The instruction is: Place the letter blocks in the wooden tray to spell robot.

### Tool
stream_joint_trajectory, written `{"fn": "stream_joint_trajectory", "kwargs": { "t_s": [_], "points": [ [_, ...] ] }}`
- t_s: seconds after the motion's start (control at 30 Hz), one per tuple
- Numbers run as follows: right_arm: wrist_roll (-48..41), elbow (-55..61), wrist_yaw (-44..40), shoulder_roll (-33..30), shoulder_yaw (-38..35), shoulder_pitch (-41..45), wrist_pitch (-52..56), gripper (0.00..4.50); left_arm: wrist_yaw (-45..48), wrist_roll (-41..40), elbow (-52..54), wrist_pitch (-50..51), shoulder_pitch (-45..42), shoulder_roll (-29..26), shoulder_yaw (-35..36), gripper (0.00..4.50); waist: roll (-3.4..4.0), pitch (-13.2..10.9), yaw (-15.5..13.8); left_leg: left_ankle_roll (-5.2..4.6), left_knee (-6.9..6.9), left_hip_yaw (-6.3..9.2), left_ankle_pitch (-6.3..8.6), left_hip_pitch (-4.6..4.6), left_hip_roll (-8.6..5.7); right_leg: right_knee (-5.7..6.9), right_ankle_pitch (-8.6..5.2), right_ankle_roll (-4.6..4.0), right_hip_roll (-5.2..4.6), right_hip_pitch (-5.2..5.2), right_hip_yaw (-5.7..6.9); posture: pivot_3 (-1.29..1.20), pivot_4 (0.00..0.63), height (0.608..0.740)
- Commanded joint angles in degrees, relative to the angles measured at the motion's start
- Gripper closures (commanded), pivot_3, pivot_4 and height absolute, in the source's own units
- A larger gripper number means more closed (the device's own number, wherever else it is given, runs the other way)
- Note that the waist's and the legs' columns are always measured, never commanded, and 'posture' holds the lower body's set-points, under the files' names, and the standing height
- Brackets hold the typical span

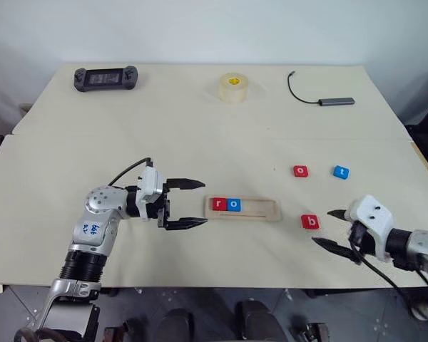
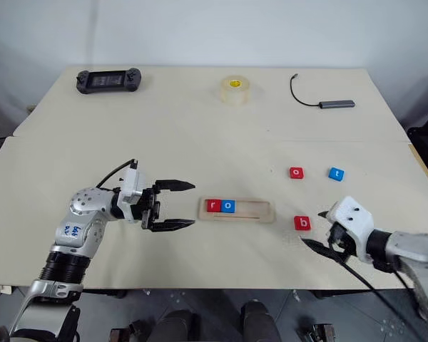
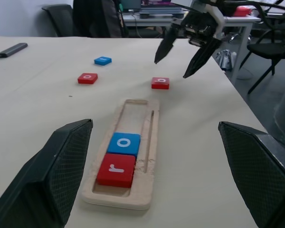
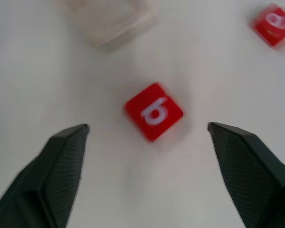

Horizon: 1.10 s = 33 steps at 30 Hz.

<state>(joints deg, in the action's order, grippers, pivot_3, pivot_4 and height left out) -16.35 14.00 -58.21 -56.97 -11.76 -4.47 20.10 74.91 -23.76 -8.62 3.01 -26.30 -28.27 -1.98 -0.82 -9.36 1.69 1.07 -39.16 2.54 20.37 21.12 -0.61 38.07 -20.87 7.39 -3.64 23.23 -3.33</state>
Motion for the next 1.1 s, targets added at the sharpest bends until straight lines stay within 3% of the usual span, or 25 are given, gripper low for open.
{"fn": "stream_joint_trajectory", "kwargs": {
  "t_s": [0.03,0.3,0.4,0.63,0.8,0.93,1.1],
  "points": [
    [2.0,-11.3,-7.7,-1.1,4.4,7.5,-8.9,0.33,1.2,-0.7,2.9,0.0,0.2,-0.5,-0.9,0.0,-0.01,0.0,0.0,-0.02,-0.01,-0.04,-0.01,0.0,0.01,-0.07,0.06,0.03,0.0,-0.01,-0.03,0.0,0.15,0.74],
    [4.3,-22.5,-13.7,0.6,11.3,16.5,-13.4,0.33,-0.3,-1.2,5.1,1.4,1.4,-1.3,0.1,0.0,-0.01,0.0,-0.3,0.0,-0.04,-0.01,-0.05,0.08,0.08,-0.19,0.17,-0.01,-0.09,0.01,0.01,0.0,0.15,0.74],
    [5.0,-24.9,-14.3,1.6,12.4,18.7,-14.5,0.95,-0.8,-1.4,5.5,1.8,1.7,-1.6,0.4,0.0,-0.01,0.0,-0.3,0.02,-0.05,0.02,-0.06,0.07,0.09,-0.21,0.19,-0.04,-0.1,0.0,0.01,0.0,0.15,0.74],
    [4.8,-26.8,-16.7,3.4,14.1,21.9,-15.3,3.03,-1.5,-1.7,6.2,2.6,1.7,-1.6,0.4,0.0,-0.02,0.0,0.0,0.15,-0.07,-0.05,-0.18,0.01,0.21,-0.21,0.38,-0.14,0.02,-0.01,0.0,0.0,0.15,0.74],
    [4.0,-25.3,-16.7,3.5,13.6,23.2,-12.8,3.03,-2.1,-1.8,6.5,2.9,2.0,-1.8,0.5,0.0,-0.01,0.0,0.0,0.19,-0.07,-0.03,-0.23,0.02,0.24,-0.19,0.42,-0.16,0.04,0.0,-0.02,0.0,0.15,0.74],
    [0.0,-18.4,-18.7,2.8,13.2,26.6,-4.8,3.03,-2.5,-1.8,6.7,2.9,2.5,-2.3,1.1,0.0,0.02,0.0,0.0,0.2,-0.07,-0.06,-0.23,0.1,0.24,-0.14,0.42,-0.16,0.03,0.11,-0.03,0.0,0.15,0.74],
    [0.9,-14.3,-20.6,4.3,18.3,33.8,0.5,3.03,-2.6,-1.8,6.6,2.9,3.1,-2.9,1.5,0.0,0.03,0.0,-0.2,0.23,-0.06,0.01,-0.25,0.14,0.25,-0.17,0.42,-0.17,0.03,0.14,-0.03,0.0,0.15,0.74]
  ]
}}
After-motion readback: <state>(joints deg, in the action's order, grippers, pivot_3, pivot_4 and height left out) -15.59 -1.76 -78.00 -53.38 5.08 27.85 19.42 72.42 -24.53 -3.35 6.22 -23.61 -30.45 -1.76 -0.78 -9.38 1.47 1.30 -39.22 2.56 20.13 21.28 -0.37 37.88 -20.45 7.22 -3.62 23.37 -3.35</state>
